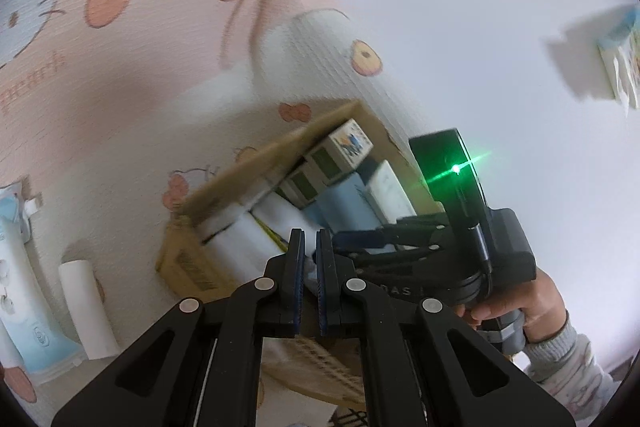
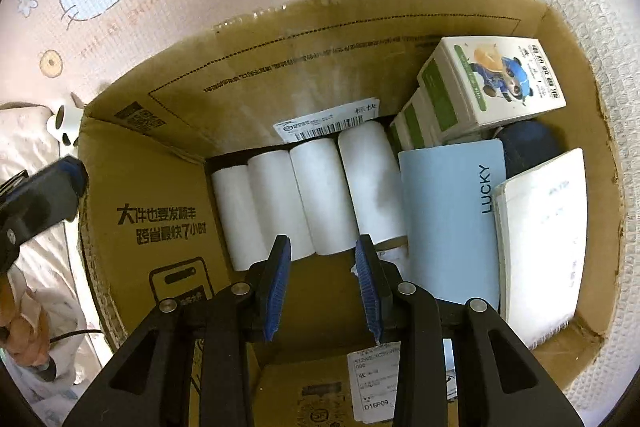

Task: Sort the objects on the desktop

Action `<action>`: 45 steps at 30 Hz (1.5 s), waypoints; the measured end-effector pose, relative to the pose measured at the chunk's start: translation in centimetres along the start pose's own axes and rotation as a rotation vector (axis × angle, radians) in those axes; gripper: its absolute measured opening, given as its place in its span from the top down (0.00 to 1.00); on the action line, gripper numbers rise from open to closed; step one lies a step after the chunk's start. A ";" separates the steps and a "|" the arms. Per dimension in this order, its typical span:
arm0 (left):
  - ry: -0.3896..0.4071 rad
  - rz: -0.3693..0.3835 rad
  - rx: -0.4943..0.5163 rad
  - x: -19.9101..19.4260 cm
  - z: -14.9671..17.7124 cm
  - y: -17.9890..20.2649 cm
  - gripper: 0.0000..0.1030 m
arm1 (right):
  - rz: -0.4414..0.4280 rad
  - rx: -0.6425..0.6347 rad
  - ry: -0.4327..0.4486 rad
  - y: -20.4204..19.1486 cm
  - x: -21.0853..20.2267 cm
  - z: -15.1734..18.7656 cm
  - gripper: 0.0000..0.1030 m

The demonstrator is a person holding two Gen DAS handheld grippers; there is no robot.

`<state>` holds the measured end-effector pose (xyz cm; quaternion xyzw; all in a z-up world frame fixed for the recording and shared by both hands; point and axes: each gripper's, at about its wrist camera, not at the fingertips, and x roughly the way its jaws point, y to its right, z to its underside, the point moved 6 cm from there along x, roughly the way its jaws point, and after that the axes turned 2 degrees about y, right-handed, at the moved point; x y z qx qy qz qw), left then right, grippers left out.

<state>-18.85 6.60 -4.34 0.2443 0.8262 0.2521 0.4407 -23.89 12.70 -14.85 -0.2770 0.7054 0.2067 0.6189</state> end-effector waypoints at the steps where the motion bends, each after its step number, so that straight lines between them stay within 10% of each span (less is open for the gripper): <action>1: -0.020 -0.001 0.001 0.4 0.0 0.5 0.90 | -0.001 0.006 0.011 0.3 -0.3 0.1 0.71; 5: -0.158 0.057 -0.045 2.6 0.3 2.3 0.59 | 0.010 0.008 0.098 4.5 -2.6 4.9 0.71; 10: -0.237 0.028 -0.117 5.6 -0.1 3.4 0.57 | 0.066 0.057 0.234 8.8 -5.4 3.2 0.71; 12: -0.257 -0.005 -0.169 6.9 -0.1 3.3 0.58 | 0.087 0.096 0.306 10.1 -6.0 3.3 0.70; 14: -0.306 -0.044 -0.239 8.6 0.3 2.8 0.99 | 0.103 0.168 0.368 12.2 -7.2 3.2 0.70; 21: -0.343 -0.147 -0.476 13.2 2.3 -0.3 1.00 | -0.052 0.351 0.443 14.0 -7.8 2.8 0.69; 36: -0.327 -0.113 -0.592 15.8 4.9 -1.6 0.98 | 0.071 0.309 0.430 10.9 -3.8 3.9 0.58; 45: -0.261 -0.279 -0.657 14.0 6.0 -3.9 0.95 | 0.062 0.293 0.401 10.4 -2.3 4.3 0.56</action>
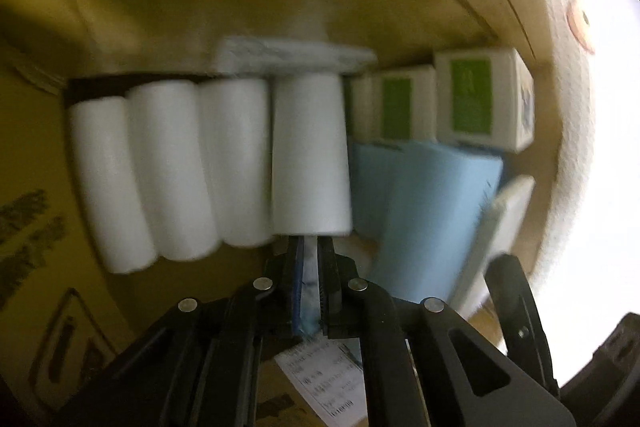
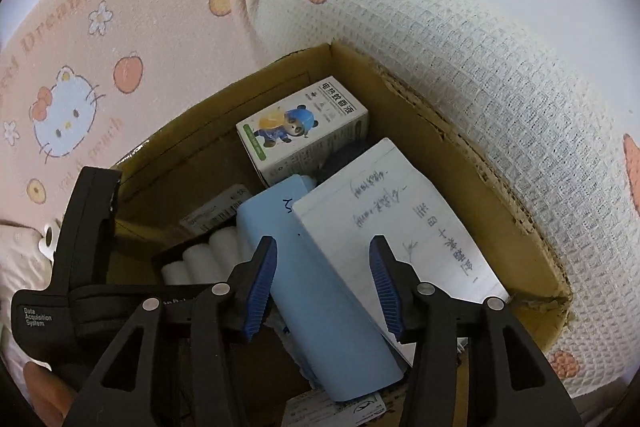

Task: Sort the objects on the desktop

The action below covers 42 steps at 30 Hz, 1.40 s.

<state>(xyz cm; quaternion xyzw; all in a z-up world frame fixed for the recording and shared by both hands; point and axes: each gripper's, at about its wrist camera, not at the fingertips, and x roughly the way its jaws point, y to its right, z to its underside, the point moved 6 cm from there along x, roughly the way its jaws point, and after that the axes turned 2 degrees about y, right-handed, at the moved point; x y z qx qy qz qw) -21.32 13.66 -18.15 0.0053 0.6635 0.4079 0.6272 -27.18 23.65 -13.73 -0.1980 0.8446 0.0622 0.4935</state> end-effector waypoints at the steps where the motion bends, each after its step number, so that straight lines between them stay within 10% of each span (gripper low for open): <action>1: -0.002 0.002 0.001 0.0 0.0 0.0 0.95 | 0.000 0.003 0.000 0.1 0.1 0.0 0.56; 14: 0.025 0.095 0.028 -2.7 0.2 0.4 0.81 | 0.001 -0.005 0.004 0.2 -0.2 0.2 0.41; 26: 0.046 -0.062 0.033 -0.8 1.5 0.2 0.81 | -0.001 -0.020 -0.003 0.1 -1.3 1.7 0.41; 42: 0.032 -0.010 0.025 0.6 -2.0 -0.6 0.83 | 0.022 -0.015 -0.015 0.7 -1.2 2.2 0.41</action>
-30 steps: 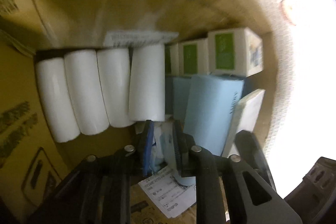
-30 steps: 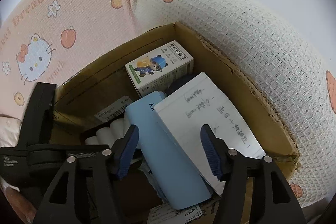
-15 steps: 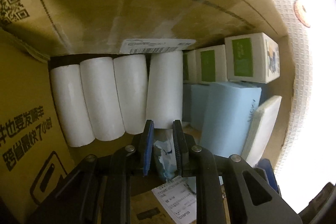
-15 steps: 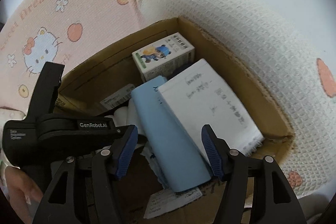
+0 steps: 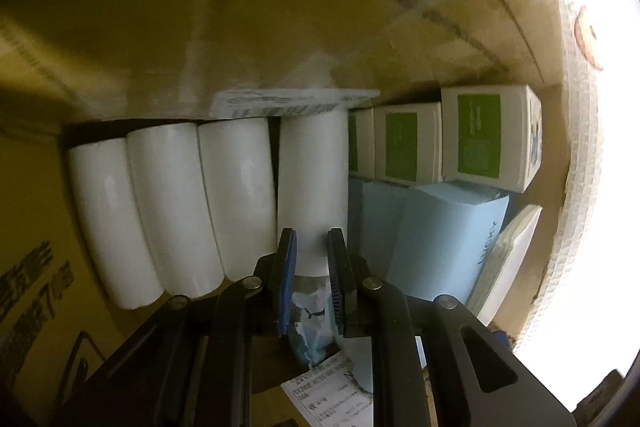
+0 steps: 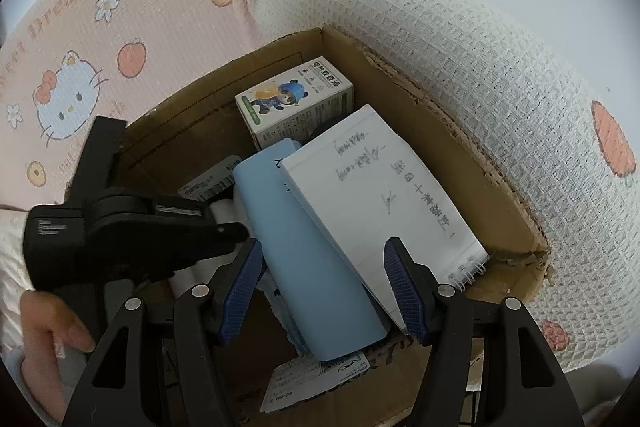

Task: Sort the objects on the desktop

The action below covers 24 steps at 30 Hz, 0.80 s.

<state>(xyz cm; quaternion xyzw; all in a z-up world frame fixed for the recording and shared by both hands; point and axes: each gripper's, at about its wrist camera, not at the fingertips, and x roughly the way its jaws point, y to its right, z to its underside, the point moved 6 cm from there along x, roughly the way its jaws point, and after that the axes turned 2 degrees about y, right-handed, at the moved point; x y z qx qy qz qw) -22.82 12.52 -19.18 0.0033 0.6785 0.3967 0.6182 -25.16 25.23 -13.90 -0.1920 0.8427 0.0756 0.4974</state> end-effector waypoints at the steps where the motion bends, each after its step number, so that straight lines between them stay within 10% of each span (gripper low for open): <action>1: -0.002 0.001 0.003 0.1 0.0 0.0 0.83 | 0.002 0.001 0.000 0.0 0.0 0.0 0.41; 7: -0.129 -0.048 -0.029 3.8 1.4 -0.9 1.00 | 0.009 0.001 -0.015 -0.1 0.2 0.3 0.41; 12: -0.009 -0.073 0.049 0.3 1.3 0.8 1.00 | 0.015 0.010 -0.018 0.5 -0.2 0.7 0.41; 17: 0.070 -0.016 0.128 -4.0 1.4 3.1 0.59 | 0.017 0.020 -0.014 0.6 -0.5 0.6 0.41; 24: 0.212 -0.042 0.351 -8.3 1.5 4.3 0.53 | 0.006 -0.022 -0.019 -1.1 -1.2 1.1 0.37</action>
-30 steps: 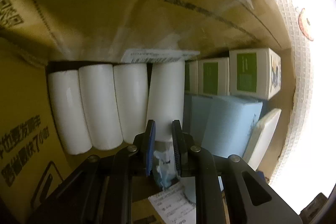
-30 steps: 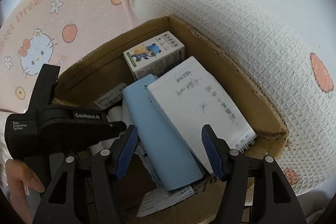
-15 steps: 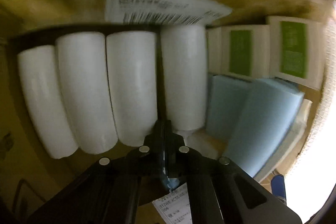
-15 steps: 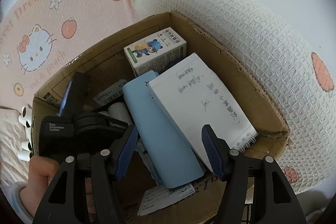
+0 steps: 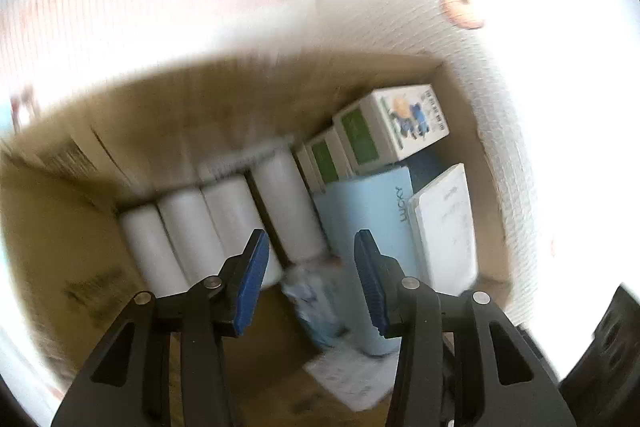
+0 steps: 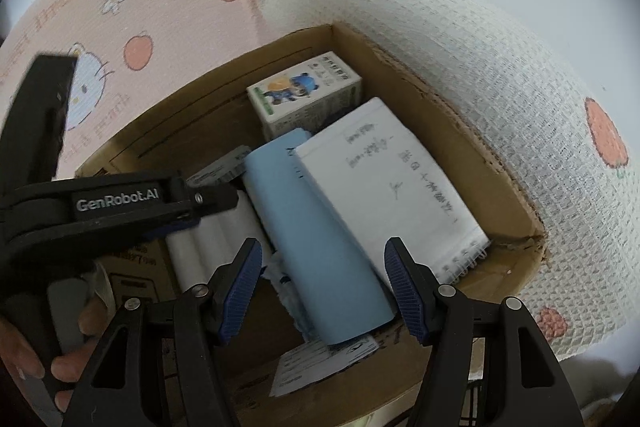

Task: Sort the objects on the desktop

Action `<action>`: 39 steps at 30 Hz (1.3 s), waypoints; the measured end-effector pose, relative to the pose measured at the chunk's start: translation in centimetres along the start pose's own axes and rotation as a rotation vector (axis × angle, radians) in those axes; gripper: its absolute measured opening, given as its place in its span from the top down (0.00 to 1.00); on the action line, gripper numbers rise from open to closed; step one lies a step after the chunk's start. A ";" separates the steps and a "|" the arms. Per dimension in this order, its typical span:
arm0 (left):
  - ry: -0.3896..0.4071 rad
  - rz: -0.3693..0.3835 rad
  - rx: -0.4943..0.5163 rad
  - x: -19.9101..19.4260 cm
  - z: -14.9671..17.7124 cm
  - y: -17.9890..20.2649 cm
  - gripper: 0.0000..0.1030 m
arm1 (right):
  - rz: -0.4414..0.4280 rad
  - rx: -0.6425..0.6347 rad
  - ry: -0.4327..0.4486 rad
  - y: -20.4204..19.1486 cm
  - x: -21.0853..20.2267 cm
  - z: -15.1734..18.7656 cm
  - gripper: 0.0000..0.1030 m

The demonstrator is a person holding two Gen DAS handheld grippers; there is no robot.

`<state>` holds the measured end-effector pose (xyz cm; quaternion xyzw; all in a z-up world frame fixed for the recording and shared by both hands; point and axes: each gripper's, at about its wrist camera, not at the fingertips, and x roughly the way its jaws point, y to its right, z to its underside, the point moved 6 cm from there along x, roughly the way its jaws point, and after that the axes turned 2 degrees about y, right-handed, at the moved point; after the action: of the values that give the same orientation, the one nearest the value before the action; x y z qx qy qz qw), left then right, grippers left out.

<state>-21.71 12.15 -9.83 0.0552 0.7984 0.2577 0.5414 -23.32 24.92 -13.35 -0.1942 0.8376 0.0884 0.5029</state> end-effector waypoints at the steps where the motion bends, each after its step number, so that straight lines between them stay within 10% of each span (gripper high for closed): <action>1: 0.032 -0.021 0.059 -0.7 -0.1 0.1 0.53 | 0.000 -0.012 0.002 -0.4 -0.2 0.1 0.36; 12: 0.283 -0.041 0.281 -7.6 1.8 0.6 0.46 | -0.009 -0.198 0.018 -6.3 -2.6 1.2 0.28; 21: 0.485 -0.280 0.503 -12.7 4.9 -0.9 0.42 | 0.037 -0.396 0.020 -11.9 -4.3 3.2 0.24; 39: 0.405 -0.262 0.352 -14.0 7.9 -8.7 0.38 | 0.013 -0.546 -0.038 -15.9 -3.7 6.8 0.20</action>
<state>-7.26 2.30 -4.50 -0.0078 0.9230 0.0489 0.3816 -9.71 13.72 -12.65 -0.3155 0.7744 0.3180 0.4468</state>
